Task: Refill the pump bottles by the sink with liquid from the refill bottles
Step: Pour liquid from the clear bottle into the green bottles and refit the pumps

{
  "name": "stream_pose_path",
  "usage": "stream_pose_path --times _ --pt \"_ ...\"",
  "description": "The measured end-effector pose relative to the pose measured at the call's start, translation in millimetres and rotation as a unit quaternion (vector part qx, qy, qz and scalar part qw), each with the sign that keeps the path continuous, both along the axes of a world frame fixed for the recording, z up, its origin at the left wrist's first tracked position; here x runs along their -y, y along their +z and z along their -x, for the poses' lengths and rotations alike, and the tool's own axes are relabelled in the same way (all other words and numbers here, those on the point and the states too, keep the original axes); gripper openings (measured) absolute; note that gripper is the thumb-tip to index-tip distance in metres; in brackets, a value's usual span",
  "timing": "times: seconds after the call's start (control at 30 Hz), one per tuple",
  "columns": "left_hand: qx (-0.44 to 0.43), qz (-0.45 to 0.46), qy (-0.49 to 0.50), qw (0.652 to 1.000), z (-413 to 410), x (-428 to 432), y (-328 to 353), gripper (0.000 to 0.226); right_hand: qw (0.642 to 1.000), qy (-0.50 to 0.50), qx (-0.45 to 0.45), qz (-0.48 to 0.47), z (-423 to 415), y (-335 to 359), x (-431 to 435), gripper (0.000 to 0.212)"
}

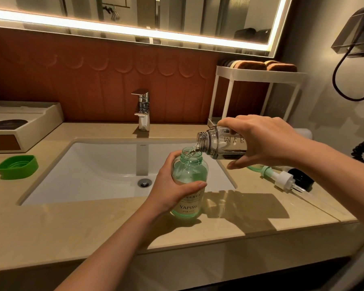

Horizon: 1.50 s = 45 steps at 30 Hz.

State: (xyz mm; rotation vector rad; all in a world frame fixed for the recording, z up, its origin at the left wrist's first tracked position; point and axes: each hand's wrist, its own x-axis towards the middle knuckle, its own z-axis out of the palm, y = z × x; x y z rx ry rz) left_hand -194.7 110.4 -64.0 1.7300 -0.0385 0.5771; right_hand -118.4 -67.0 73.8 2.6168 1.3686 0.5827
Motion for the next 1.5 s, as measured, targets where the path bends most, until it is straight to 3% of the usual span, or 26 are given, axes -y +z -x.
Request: stream_pose_path --times 0.87,1.3,1.5 --pt "-0.017 0.002 -0.008 1.000 -1 -2 -1 0.076 1.000 0.003 0.024 0.007 0 2 -3 0.095" --pt "-0.010 0.003 -0.002 1.000 -1 -1 -1 0.076 0.987 0.031 -0.123 -0.103 -6 -16 2 0.089" --pt "-0.004 0.009 -0.004 1.000 0 0 -1 0.076 0.966 0.038 -0.205 -0.152 -12 -26 4 0.096"
